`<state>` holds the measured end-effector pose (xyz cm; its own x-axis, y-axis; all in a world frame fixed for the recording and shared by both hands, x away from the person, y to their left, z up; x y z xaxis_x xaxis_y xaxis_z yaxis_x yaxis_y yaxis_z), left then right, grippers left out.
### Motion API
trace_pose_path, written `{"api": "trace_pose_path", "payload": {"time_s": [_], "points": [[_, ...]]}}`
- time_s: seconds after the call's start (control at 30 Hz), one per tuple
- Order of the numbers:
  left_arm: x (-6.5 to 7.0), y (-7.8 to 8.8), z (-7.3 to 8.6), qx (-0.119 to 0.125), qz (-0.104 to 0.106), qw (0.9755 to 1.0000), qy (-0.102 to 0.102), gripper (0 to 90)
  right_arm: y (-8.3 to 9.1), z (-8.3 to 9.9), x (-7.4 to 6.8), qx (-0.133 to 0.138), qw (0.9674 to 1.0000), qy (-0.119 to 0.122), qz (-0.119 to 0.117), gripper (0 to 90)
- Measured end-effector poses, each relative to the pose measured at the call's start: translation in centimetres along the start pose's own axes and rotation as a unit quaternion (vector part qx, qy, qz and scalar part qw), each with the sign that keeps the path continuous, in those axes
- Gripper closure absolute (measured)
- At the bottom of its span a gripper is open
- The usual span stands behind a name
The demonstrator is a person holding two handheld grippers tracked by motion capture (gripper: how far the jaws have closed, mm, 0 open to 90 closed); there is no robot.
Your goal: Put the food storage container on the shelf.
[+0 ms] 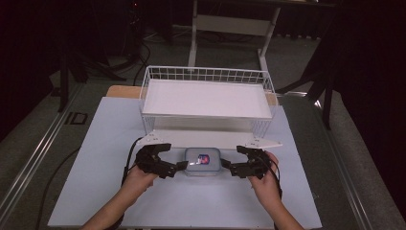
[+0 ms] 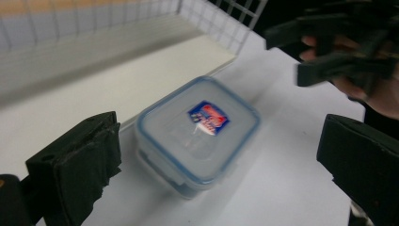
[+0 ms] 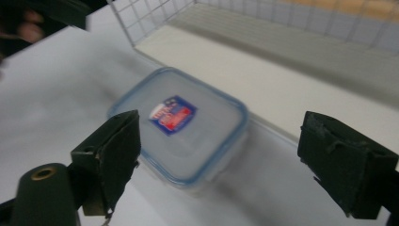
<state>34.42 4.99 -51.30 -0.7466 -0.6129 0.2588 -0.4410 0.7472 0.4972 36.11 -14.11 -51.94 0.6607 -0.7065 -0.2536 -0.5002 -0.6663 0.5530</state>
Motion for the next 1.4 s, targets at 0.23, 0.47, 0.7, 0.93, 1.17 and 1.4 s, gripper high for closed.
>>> {"api": "trace_pose_path", "payload": {"time_s": [0.23, 0.47, 0.7, 0.93, 1.17, 1.4], "points": [[-1.9, -2.0, 0.7, -0.026, -0.009, 0.9977, 0.063, 1.3, -1.9, 0.6, 0.9, -0.042, 0.9958, -0.081, -0.013, 11.9], [-2.4, -4.1, 2.2, -0.061, -0.003, 0.9904, 0.124, 1.4, -3.6, 1.5, 1.8, -0.06, 0.9849, -0.159, -0.035, 13.4], [-2.2, -6.4, 3.1, -0.077, 0.02, 0.9807, 0.178, 1.5, -4.9, 2.4, 1.8, -0.085, 0.9678, -0.225, -0.073, 20.0], [-2.3, -7.3, 3.7, -0.085, 0.029, 0.9738, 0.209, 13.6, -5.9, 3.0, 1.6, -0.108, 0.9621, -0.24, -0.071, 23.6], [-2.3, -7.7, 4.1, -0.085, 0.034, 0.9686, 0.231, 22.0, -6.4, 3.4, 0.9, -0.117, 0.9551, -0.256, -0.092, 35.3], [-2.3, -7.2, 3.9, -0.082, 0.023, 0.97, 0.228, 31.4, -6.2, 3.4, 0.8, -0.129, 0.9486, -0.276, -0.086, 37.7]]}}
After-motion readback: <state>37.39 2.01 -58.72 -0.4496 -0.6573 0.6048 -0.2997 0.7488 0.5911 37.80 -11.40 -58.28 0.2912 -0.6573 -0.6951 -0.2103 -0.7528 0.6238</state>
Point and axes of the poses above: each handheld gripper's, and its own axes: y roughly backward along the jaws, z roughly out of its underside, x roughly to its right, the point moved 10 cm from there along -y, roughly forward along the jaws, and after that the axes turned 5 degrees about -y, right-handed, at the moved point
